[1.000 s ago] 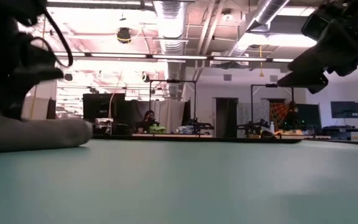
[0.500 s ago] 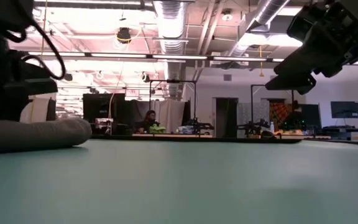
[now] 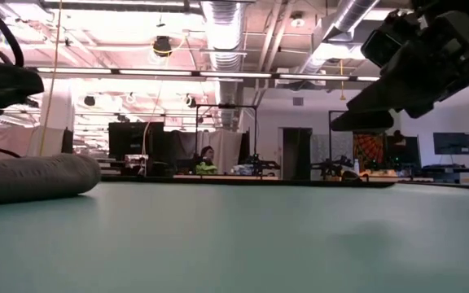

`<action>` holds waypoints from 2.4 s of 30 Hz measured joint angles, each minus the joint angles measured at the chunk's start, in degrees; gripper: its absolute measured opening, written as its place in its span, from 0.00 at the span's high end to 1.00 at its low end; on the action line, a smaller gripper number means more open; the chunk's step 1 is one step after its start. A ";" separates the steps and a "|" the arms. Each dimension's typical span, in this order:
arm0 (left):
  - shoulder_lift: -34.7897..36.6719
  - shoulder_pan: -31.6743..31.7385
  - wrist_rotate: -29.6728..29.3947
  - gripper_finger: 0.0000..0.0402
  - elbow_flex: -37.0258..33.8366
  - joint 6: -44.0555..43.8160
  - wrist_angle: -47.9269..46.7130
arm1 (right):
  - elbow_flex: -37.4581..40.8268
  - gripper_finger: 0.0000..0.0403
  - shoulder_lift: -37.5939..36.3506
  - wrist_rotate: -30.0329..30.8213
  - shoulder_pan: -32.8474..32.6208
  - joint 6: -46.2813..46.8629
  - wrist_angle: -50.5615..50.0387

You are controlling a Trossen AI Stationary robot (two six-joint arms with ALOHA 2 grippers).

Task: Roll towel into tight, uniform cylinder
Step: Roll the gray towel, then return to Home Position

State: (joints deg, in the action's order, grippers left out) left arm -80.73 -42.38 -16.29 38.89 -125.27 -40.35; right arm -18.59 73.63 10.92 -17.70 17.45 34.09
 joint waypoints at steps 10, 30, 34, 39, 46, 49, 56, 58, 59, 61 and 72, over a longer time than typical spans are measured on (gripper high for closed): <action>0.08 5.04 1.68 0.73 0.04 1.28 -5.00 | 0.00 0.32 -0.44 -5.01 1.25 0.02 0.66; 20.60 21.75 1.68 0.57 0.07 43.51 -6.40 | 0.00 0.32 -0.33 -5.07 3.47 0.50 1.57; 19.85 22.29 -4.46 0.58 -0.58 64.29 11.18 | 0.00 0.32 -0.33 -5.07 4.89 0.43 2.00; 14.22 25.79 -1.92 0.66 -0.83 73.78 10.47 | 0.00 0.32 -0.33 -5.80 7.17 -0.46 5.25; 10.17 26.19 -0.72 0.88 -0.83 79.58 10.64 | -1.33 0.32 -1.57 -11.16 11.91 -2.50 5.13; 10.21 26.29 -2.59 0.98 -0.83 77.29 5.57 | -1.97 0.32 -1.57 -13.05 13.95 -3.49 4.81; 10.39 24.92 0.28 1.00 -6.12 69.33 6.70 | -3.24 0.32 -1.57 -18.62 18.72 -4.84 4.88; 10.92 23.79 -2.07 1.00 -5.92 68.10 7.08 | -3.83 0.32 -1.57 -20.29 20.09 -5.74 4.44; 11.96 23.11 -3.63 1.00 -5.69 68.07 6.76 | -4.36 0.32 -1.57 -21.10 20.85 -5.95 3.85; 14.24 22.70 -5.01 1.00 -4.43 69.81 6.58 | -5.84 0.32 -1.57 -22.97 22.48 -6.05 2.18; 26.38 26.59 -15.61 1.00 -2.29 104.98 28.03 | -20.25 0.32 -1.71 -29.07 26.50 -14.74 -18.72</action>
State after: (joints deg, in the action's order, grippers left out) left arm -54.35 -15.78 -31.90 36.61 -20.29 -12.32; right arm -38.84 71.91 -18.15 8.80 2.71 15.38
